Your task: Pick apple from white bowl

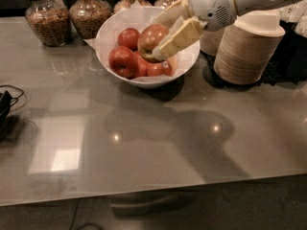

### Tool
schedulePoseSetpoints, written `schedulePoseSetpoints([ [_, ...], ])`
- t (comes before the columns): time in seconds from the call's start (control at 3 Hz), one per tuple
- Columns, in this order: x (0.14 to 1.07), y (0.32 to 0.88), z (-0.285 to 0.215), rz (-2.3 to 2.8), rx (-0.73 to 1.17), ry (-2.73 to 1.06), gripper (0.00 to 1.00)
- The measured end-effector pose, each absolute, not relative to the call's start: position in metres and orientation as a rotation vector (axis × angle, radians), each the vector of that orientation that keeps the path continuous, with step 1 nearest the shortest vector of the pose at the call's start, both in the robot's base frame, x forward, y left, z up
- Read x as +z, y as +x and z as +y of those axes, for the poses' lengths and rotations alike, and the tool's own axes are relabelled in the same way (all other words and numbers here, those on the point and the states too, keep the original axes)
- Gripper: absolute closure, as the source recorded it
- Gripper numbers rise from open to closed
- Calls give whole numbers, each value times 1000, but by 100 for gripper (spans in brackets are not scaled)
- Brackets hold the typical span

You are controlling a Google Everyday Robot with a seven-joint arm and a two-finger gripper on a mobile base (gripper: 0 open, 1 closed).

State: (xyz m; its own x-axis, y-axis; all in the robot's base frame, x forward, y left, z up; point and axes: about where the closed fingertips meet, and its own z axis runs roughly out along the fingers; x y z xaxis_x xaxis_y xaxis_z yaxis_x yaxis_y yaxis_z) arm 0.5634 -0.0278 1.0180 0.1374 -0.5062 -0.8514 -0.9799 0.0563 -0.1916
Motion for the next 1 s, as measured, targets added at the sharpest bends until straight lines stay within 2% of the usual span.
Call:
schedulePoseSetpoints([
  [0.33,1010,541,-24,1509,698,-1575,100],
  [1.0,1017,543,-9,1482,610,-1641,100],
])
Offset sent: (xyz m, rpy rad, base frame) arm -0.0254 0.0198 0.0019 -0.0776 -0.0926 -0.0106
